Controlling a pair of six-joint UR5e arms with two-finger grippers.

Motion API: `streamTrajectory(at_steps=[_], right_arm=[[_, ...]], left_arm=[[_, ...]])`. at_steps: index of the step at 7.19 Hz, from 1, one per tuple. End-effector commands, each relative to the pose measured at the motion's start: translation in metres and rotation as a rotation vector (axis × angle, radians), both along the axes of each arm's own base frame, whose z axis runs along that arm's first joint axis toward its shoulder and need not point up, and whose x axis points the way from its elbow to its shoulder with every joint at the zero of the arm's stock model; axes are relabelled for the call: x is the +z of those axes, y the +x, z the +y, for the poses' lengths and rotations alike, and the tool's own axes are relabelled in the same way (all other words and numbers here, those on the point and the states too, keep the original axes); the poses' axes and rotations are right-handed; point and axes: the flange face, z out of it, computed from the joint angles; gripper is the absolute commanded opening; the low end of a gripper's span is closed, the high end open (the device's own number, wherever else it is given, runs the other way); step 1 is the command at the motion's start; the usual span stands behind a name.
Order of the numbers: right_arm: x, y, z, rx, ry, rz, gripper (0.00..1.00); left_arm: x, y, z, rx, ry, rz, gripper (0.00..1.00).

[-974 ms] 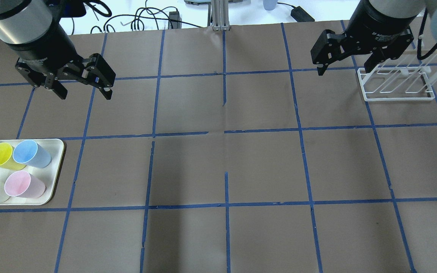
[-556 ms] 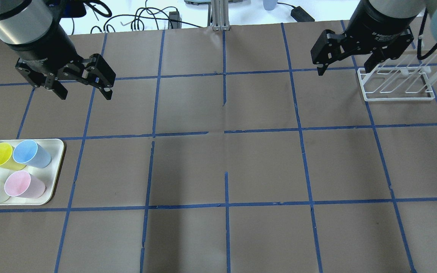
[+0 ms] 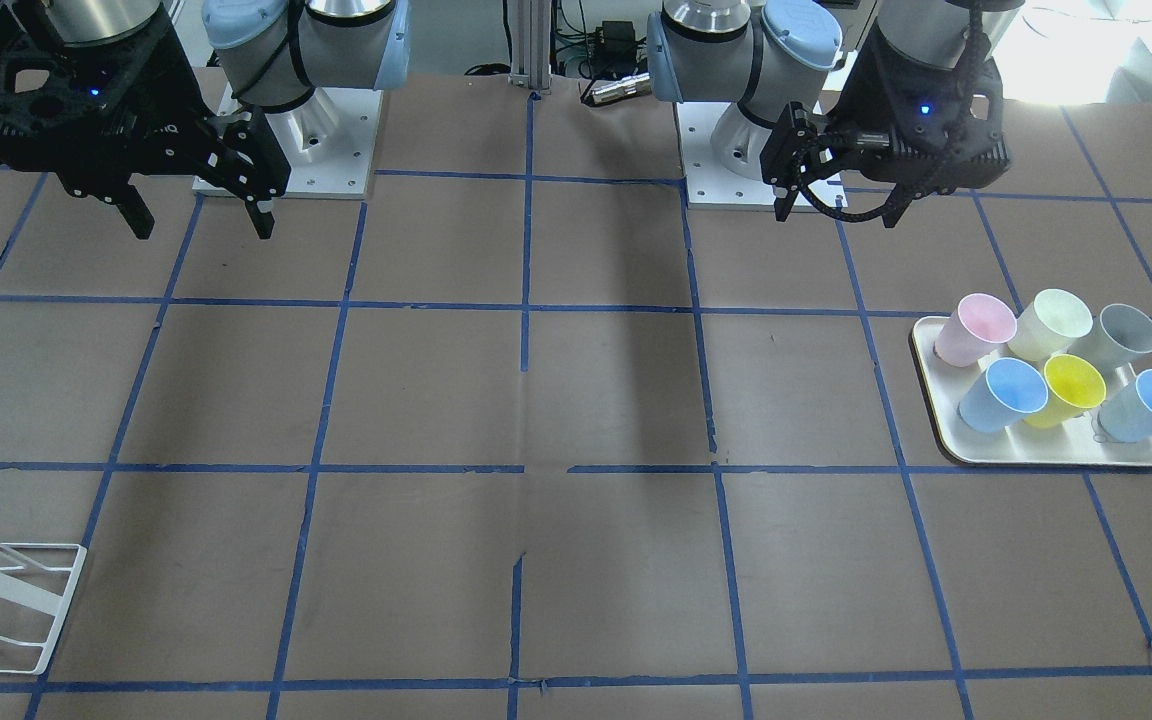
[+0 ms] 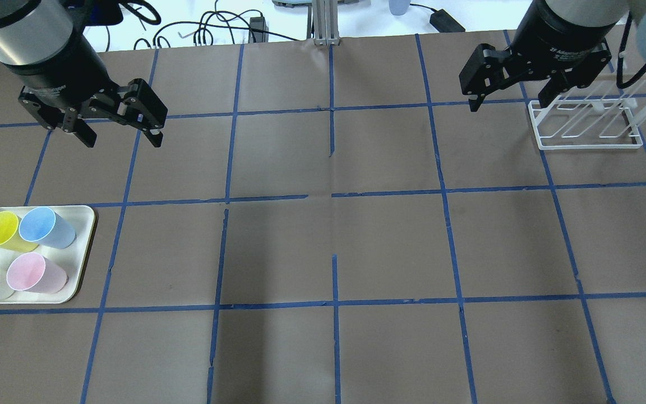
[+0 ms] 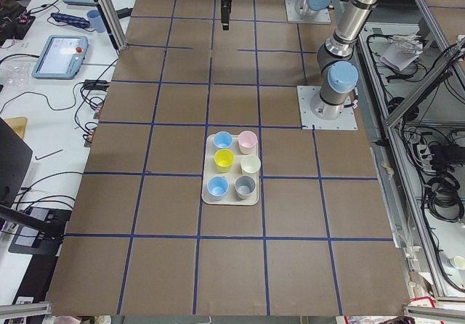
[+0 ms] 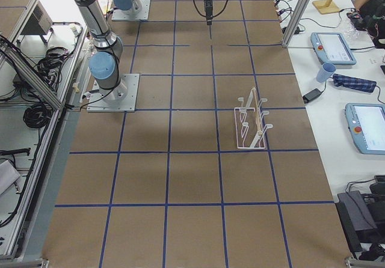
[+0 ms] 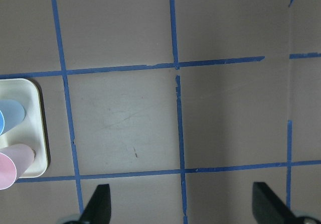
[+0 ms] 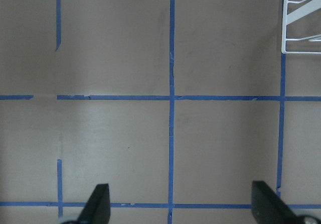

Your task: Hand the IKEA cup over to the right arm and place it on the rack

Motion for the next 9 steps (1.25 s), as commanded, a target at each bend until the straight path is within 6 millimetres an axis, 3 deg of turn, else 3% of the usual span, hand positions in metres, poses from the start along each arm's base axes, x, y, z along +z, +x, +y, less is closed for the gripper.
streamTrajectory(at_steps=[1,3,5,9], right_arm=[[0.0,0.0,0.0,0.0,0.001,0.001,1.0],[0.0,0.0,0.0,0.0,0.001,0.001,1.0],[0.0,0.0,0.0,0.0,0.001,0.001,1.0],[0.0,-0.001,0.0,-0.002,0.001,0.001,1.0]], left_arm=[[-0.005,0.058,-0.006,-0.078,0.032,0.005,1.0],[-0.048,0.177,-0.02,-0.224,0.113,0.083,1.0],[-0.091,0.254,-0.052,-0.375,0.064,0.06,1.0],[-0.168,0.391,-0.054,-0.496,0.045,0.079,1.0]])
